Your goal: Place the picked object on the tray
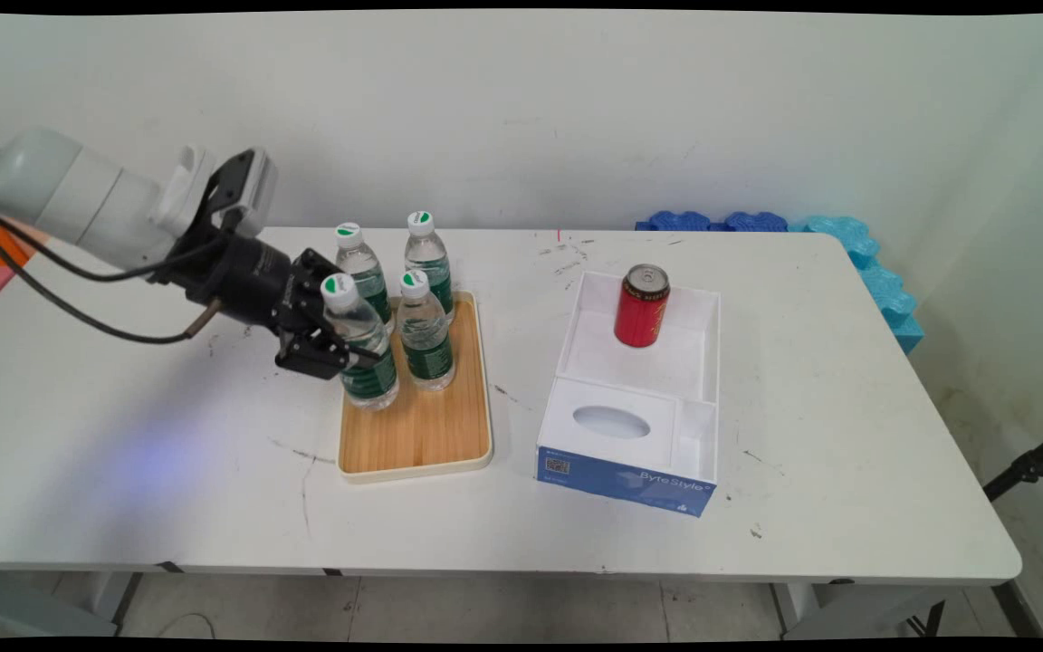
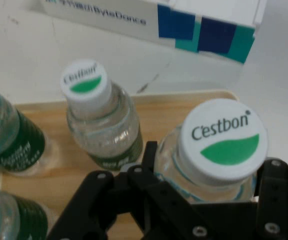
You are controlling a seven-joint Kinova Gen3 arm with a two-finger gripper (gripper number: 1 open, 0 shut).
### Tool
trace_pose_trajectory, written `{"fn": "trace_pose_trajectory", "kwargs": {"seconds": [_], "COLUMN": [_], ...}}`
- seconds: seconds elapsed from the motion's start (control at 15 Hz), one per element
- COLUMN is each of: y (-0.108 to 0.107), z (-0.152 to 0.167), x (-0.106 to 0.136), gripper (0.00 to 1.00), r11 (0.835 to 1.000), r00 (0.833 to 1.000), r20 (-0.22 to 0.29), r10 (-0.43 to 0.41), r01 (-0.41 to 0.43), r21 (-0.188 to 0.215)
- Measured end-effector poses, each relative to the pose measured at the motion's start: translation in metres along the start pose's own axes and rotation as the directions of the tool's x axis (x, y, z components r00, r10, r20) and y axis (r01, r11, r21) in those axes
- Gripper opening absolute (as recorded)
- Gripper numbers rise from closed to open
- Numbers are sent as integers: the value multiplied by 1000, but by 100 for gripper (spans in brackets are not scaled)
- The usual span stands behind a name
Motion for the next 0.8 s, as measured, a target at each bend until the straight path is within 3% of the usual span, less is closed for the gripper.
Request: {"fn": "trace_pose_trajectory", "kwargs": {"seconds": [0.27, 0.8], "y": [1, 4], "z": [14, 41], "x": [-22, -43], "gripper": [0, 0], "r11": [1000, 999], "r00": [1000, 999], "r20": [6, 5], "r10": [-9, -40], "r01": [9, 40], "r21": [5, 6]}}
